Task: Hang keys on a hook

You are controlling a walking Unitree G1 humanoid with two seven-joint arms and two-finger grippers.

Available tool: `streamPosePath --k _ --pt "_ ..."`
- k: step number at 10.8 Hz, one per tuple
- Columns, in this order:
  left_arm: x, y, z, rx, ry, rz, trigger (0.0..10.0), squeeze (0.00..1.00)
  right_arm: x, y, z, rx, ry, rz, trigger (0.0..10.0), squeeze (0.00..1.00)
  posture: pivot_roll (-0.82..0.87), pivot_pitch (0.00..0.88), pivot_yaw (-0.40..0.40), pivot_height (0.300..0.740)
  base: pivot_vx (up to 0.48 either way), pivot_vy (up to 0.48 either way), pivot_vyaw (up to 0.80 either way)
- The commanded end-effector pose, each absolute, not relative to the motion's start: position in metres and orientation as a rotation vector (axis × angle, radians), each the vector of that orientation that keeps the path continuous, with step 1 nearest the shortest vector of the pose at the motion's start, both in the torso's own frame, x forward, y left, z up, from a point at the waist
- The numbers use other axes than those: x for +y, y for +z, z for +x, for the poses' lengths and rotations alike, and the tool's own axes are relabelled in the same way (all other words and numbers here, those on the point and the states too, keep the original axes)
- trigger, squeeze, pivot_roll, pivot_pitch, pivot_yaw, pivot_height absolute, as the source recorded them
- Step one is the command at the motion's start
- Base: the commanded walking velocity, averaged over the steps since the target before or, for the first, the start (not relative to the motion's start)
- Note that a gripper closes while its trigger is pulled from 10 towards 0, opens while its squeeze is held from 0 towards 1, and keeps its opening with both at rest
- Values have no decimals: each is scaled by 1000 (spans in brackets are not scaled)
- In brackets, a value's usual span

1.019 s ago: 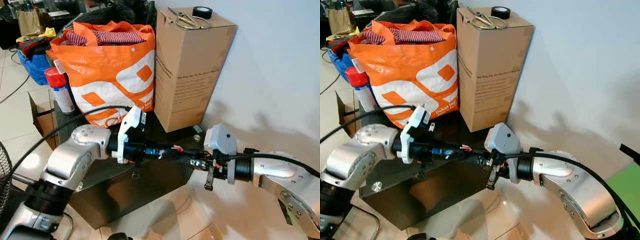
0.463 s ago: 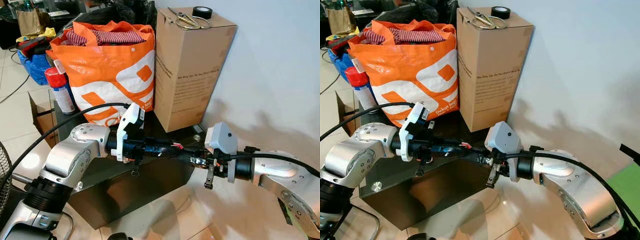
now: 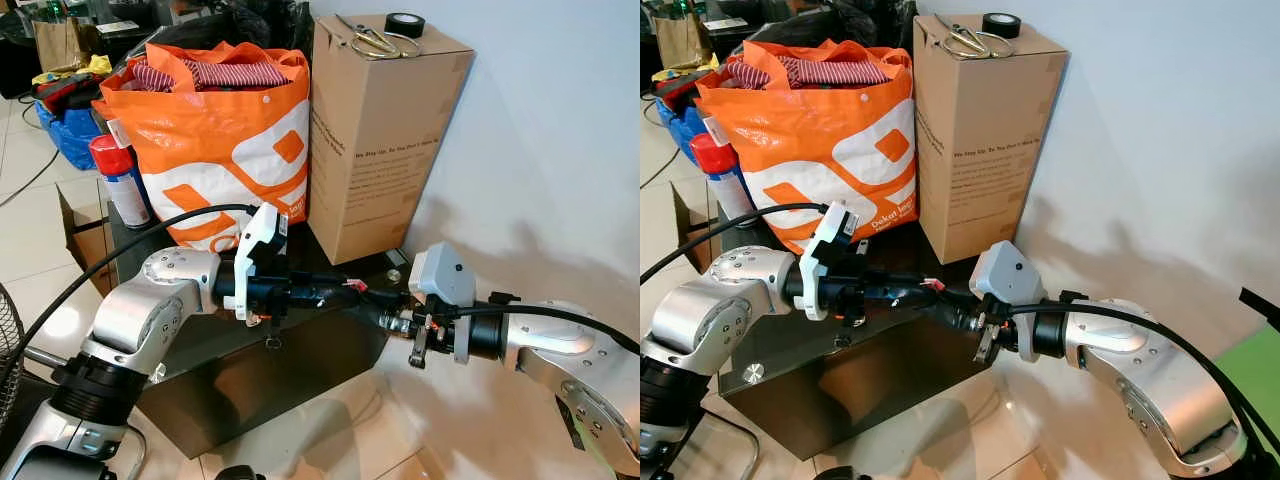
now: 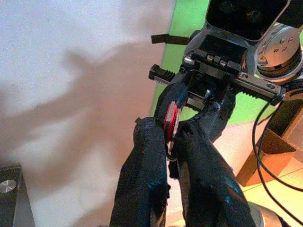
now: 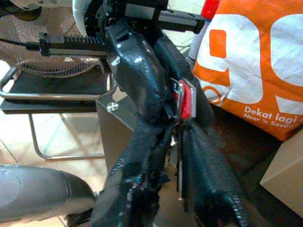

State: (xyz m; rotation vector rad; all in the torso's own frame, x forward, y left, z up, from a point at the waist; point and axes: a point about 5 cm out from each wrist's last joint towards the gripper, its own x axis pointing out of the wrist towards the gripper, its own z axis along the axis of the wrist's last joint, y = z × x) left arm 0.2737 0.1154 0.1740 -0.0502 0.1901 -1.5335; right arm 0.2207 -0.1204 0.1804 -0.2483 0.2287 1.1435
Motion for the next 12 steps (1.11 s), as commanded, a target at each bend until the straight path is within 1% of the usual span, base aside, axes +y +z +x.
streamPosePath --k 1,4,6,9,10,11,12 --pt "133 189 287 118 -1408 -39 0 27 -126 178 218 265 1138 -254 10000 1000 -108 0 -39 740 0 0 0" --pt "141 193 290 97 -1375 -54 0 27 -130 176 217 287 1145 -261 10000 1000 -104 0 -41 740 0 0 0" --pt "143 196 289 93 -1383 -58 0 24 -137 166 223 332 1076 -322 10000 1000 -101 0 -42 740 0 0 0" --pt "142 195 286 109 -1397 -38 0 27 -139 159 228 347 1016 -364 10000 1000 -98 0 -42 740 0 0 0" --pt "143 195 286 109 -1396 -39 0 20 -143 154 232 368 965 -396 10000 624 -98 0 -42 740 0 0 0" --pt "143 196 286 106 -1392 -42 0 27 -144 152 234 374 951 -404 10000 0 -96 0 -43 740 0 0 0" --pt "145 196 286 103 -1385 -48 0 24 -143 151 234 368 950 -402 10000 0 -94 0 -43 740 0 0 0"
